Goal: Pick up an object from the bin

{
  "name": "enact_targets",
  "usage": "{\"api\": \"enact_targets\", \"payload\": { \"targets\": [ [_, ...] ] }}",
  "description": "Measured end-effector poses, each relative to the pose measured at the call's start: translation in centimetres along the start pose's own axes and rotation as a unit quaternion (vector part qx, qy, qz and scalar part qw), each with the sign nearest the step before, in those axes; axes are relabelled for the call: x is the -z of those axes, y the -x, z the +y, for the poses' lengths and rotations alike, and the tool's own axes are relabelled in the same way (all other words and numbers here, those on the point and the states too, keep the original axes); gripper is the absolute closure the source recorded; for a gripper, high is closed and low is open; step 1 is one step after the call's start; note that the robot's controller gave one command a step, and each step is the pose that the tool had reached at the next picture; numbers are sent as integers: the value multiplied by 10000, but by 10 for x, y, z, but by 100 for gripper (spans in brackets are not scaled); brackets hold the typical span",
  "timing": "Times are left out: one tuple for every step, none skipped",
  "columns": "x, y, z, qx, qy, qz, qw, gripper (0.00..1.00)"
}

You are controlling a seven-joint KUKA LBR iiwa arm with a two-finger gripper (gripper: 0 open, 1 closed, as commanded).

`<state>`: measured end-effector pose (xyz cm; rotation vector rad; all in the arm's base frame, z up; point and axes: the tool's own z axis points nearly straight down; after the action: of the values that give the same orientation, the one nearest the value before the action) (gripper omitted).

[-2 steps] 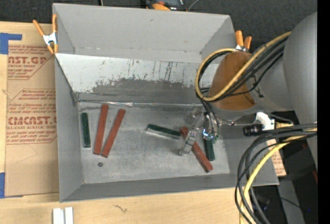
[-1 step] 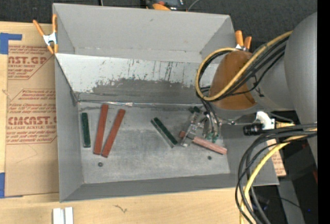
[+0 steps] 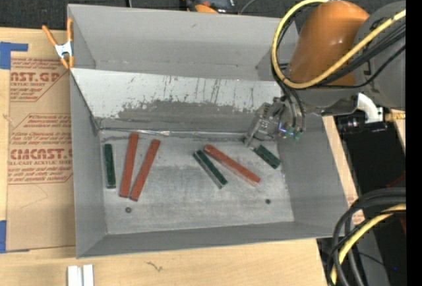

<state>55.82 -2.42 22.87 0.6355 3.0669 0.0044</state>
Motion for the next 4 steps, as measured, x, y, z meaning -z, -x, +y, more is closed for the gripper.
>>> {"api": "enact_targets", "payload": {
  "targets": [
    [-61, -41, 20, 1092, -20, 64, 9940, 100],
    [-59, -40, 20, 1089, -18, 43, 9940, 0],
    [-163, -22, 0, 925, -33, 72, 9957, 0],
    [-159, -21, 1, 933, -20, 41, 9956, 100]
  ]
}}
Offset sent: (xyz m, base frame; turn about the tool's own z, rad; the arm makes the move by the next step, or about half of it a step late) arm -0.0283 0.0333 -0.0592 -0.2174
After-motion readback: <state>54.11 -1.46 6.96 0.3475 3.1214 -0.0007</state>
